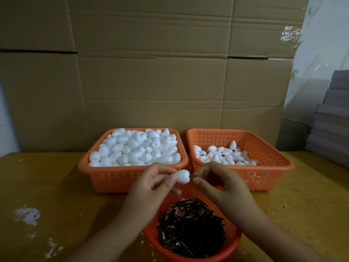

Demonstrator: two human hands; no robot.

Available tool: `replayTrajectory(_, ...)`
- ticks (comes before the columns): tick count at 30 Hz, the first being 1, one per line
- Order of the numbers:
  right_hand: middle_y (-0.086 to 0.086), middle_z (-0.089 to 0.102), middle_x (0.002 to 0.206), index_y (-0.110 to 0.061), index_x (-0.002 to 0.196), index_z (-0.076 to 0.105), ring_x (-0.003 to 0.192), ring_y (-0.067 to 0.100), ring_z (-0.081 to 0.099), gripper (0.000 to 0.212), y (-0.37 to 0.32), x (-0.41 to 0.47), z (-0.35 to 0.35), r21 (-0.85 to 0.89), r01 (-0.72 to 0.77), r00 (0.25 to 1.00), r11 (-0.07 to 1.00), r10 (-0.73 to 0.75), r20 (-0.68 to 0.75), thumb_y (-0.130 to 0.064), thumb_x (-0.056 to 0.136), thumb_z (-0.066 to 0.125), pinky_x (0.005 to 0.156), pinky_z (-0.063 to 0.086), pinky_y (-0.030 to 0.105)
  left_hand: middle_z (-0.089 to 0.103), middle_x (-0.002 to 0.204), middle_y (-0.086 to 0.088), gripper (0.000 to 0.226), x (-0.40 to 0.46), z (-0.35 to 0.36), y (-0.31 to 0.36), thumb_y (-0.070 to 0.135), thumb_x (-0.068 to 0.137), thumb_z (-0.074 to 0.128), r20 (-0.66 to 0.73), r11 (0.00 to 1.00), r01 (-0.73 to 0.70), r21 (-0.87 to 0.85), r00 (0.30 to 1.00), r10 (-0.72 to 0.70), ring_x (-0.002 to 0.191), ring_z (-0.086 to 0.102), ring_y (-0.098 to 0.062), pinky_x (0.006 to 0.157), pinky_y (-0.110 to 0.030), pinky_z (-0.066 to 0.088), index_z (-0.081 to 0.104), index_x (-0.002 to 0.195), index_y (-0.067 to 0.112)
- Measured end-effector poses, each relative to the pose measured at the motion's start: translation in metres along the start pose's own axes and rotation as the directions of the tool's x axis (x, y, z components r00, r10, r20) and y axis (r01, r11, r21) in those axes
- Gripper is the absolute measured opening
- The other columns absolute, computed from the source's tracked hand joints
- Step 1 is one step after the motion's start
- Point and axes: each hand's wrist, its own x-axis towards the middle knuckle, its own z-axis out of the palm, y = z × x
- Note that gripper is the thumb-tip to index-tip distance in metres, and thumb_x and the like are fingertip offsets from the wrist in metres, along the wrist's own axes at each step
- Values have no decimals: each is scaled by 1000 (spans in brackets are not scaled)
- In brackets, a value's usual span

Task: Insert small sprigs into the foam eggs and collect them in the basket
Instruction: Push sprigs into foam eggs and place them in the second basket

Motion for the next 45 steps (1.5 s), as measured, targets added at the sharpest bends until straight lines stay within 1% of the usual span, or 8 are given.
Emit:
replayTrajectory(6,3,67,76,-15,78,67,74,18,63,13,2,0,0,47,-25,999,999,26,-31,-21,89,66,71,50,35,76,93,3,32,-2,0,1,36,81,60,17,1000,5,-2,1000,-5,79,72,-12,71,-10,47,62,109,20)
replayTrajectory(11,4,66,72,-14,75,67,71,20,62,17,3,0,-1,58,-23,999,998,24,-29,-22,90,65,70,49,37,75,99,4,38,-2,0,0,33,74,69,44,1000,26,4,999,-27,85,71,-17,81,-23,55,62,110,24)
replayTrajectory(18,7,65,70,-15,70,66,70,22,62,23,2,0,0,48,-20,1000,999,20,10,-27,90,63,70,50,43,75,96,4,25,-1,-1,-3,10,84,72,29,997,21,68,999,-23,83,70,-12,78,-18,51,64,105,21)
replayTrajectory(26,-1,67,78,-22,82,69,75,18,64,9,2,0,0,49,-27,1000,998,27,13,-17,88,67,74,53,41,75,95,5,33,-2,0,-3,38,74,70,22,998,15,56,1000,-16,80,71,-13,75,-18,53,65,102,22)
replayTrajectory(35,10,66,71,-14,70,66,71,26,63,26,1,0,0,55,-33,999,998,34,-9,-29,90,61,73,51,50,74,93,4,35,-2,0,-3,33,76,70,27,997,4,71,1000,-6,79,70,-13,75,-17,52,62,110,28)
replayTrajectory(38,12,65,71,-12,69,65,73,29,63,28,0,0,0,70,-43,999,997,44,-13,-29,91,61,75,51,53,74,93,2,28,-1,0,-4,22,82,73,7,997,14,75,1000,-14,77,70,-13,74,-18,52,62,108,26)
replayTrajectory(42,9,66,69,-8,68,66,69,23,64,30,-4,2,-3,71,-59,997,996,62,-38,-26,91,61,72,52,43,74,90,2,20,-2,0,-4,12,88,69,3,995,33,97,999,-33,75,70,-12,72,-18,51,61,101,26)
replayTrajectory(45,10,65,65,-6,65,65,61,18,62,33,-7,9,-15,49,-78,985,996,85,-151,-28,89,59,62,51,33,74,84,3,16,-3,0,-2,11,90,65,28,993,9,115,1000,-12,75,70,-12,72,-17,52,62,98,24)
